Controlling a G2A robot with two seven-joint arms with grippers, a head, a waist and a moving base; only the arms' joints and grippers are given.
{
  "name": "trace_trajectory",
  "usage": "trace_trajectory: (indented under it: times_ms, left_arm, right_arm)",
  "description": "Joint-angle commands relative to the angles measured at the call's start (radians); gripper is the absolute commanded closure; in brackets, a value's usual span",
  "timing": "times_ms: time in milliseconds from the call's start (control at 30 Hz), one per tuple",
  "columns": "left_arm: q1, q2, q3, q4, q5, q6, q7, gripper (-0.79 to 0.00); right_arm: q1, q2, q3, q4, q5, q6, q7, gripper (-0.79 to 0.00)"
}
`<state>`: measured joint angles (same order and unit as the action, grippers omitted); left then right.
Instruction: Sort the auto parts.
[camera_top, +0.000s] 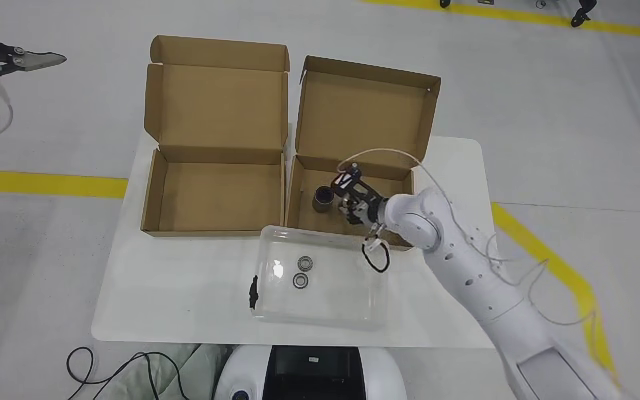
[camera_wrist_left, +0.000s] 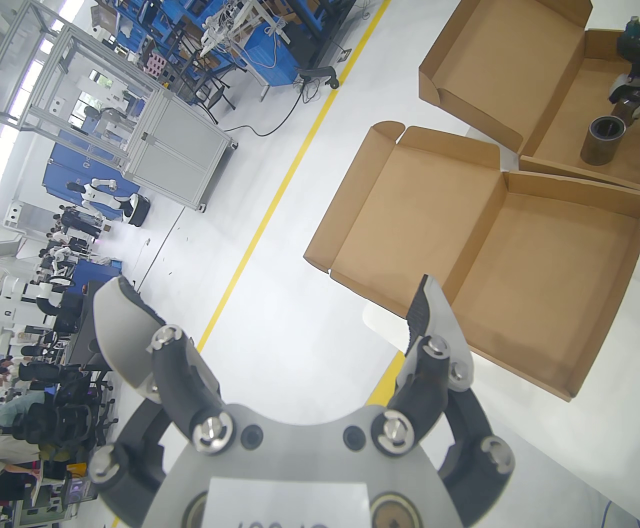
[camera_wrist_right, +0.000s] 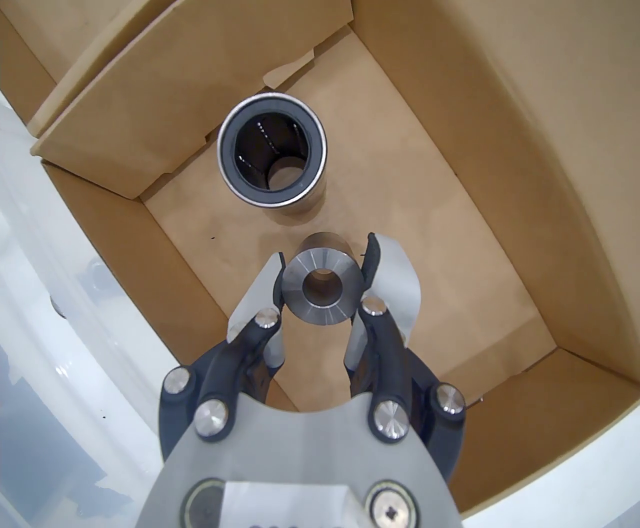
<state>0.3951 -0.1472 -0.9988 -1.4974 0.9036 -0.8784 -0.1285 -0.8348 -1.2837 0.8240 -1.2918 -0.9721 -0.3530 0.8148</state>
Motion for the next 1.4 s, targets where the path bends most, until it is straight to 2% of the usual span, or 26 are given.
trace_trajectory:
  times_ms: [0, 67, 233, 300, 533, 700, 900, 1167, 1367]
  left_arm:
    - [0.000, 0.000, 0.000, 0.000, 0.000, 0.000, 0.000, -0.785]
    - [0.000, 0.000, 0.000, 0.000, 0.000, 0.000, 0.000, -0.785]
    - [0.000, 0.000, 0.000, 0.000, 0.000, 0.000, 0.000, -0.785]
    - [0.000, 0.000, 0.000, 0.000, 0.000, 0.000, 0.000, -0.785]
    - [0.000, 0.000, 0.000, 0.000, 0.000, 0.000, 0.000, -0.785]
    - [0.000, 0.000, 0.000, 0.000, 0.000, 0.000, 0.000, -0.785]
    - [0.000, 0.000, 0.000, 0.000, 0.000, 0.000, 0.000, -0.785]
    - [0.000, 0.000, 0.000, 0.000, 0.000, 0.000, 0.000, -0.785]
    - [0.000, 0.000, 0.000, 0.000, 0.000, 0.000, 0.000, -0.785]
  right_arm:
    - [0.012, -0.006, -0.011, 0.014, -0.001, 0.010, 0.013, 0.000]
    - [0.023, -0.011, -0.021, 0.028, -0.005, 0.016, 0.019, -0.028]
    - [0.041, -0.020, -0.035, 0.053, -0.013, 0.028, 0.022, -0.246]
    - [0.046, -0.023, -0.039, 0.062, -0.014, 0.028, 0.017, -0.302]
    - [0.053, -0.029, -0.042, 0.068, -0.022, 0.023, 0.008, -0.400]
    - [0.038, -0.022, -0.024, 0.017, -0.050, 0.027, 0.010, -0.372]
    - [-0.026, 0.003, 0.029, -0.129, -0.109, 0.036, 0.032, -0.354]
    - [-0.137, 0.037, 0.116, -0.340, -0.132, -0.003, 0.049, -0.403]
    - [-0.216, 0.052, 0.148, -0.466, -0.094, -0.090, -0.025, -0.416]
